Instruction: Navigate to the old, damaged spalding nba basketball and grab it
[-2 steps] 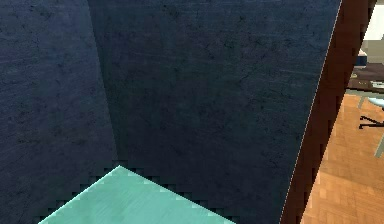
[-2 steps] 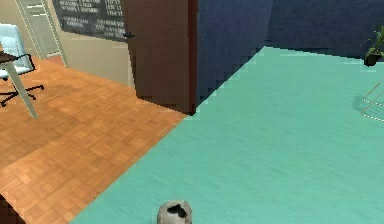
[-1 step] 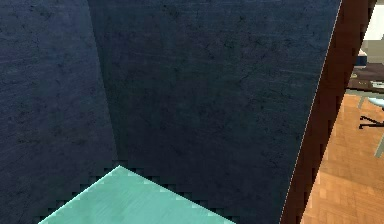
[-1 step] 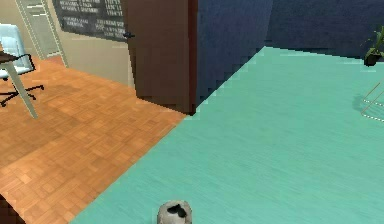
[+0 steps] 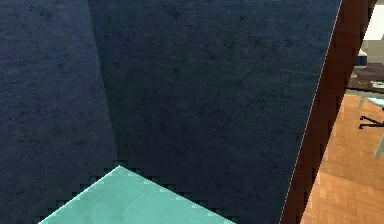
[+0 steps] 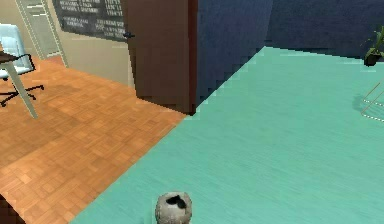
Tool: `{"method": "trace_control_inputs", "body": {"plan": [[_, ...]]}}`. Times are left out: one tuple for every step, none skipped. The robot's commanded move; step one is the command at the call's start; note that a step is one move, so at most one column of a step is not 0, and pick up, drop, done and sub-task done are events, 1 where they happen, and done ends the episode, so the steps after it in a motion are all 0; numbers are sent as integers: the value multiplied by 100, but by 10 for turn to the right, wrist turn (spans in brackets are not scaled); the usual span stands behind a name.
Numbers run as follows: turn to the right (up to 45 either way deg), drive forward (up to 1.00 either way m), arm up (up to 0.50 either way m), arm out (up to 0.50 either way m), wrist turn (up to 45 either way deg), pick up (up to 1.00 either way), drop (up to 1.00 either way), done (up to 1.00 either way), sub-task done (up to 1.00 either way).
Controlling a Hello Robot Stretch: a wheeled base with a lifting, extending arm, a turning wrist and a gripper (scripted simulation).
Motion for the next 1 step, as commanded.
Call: {"method": "trace_control_inputs", "body": {"plan": [[0, 0, 0, 0, 0, 0, 0, 100, 0]]}}
